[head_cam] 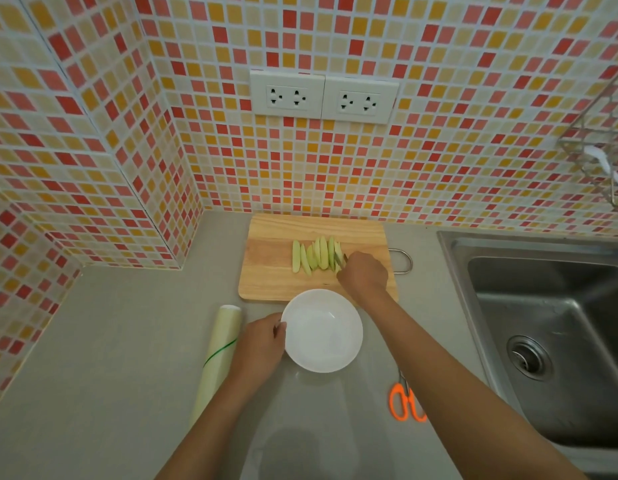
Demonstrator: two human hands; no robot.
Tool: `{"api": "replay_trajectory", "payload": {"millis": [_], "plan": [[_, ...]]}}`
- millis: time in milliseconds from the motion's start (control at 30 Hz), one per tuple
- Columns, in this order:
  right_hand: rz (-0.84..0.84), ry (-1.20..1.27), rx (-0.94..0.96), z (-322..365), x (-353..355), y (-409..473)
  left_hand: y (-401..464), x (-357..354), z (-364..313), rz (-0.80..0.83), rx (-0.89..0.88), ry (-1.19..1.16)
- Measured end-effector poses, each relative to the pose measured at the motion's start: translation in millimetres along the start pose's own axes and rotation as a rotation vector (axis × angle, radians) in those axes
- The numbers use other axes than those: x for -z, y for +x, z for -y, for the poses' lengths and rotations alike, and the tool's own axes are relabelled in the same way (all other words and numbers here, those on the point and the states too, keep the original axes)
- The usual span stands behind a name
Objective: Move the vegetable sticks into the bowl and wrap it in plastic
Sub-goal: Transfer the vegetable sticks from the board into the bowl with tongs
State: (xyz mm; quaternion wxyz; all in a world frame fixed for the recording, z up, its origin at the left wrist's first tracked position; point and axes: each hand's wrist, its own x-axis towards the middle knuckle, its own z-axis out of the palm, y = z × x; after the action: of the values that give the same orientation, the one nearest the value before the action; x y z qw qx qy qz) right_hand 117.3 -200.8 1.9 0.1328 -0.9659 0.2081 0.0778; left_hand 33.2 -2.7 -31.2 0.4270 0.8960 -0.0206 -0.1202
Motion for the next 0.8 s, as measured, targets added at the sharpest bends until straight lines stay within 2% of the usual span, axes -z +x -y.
{"api": "replay_trajectory", "payload": {"millis": [533, 667, 800], "plan": [[-0.034, 0.046, -0.036, -1.6, -5.1, -2.8, -2.1, 1.2, -4.7, 0.02, 0.019, 0.006], [-0.005, 0.17, -0.01, -8.7, 5.9, -10.8, -2.5, 1.5, -5.0, 0.022, 0.028, -0.005], [-0.035, 0.374, 0.044, -18.3, 24.7, -56.3, -0.3, 1.5, -4.4, 0.019, 0.032, -0.002]]}}
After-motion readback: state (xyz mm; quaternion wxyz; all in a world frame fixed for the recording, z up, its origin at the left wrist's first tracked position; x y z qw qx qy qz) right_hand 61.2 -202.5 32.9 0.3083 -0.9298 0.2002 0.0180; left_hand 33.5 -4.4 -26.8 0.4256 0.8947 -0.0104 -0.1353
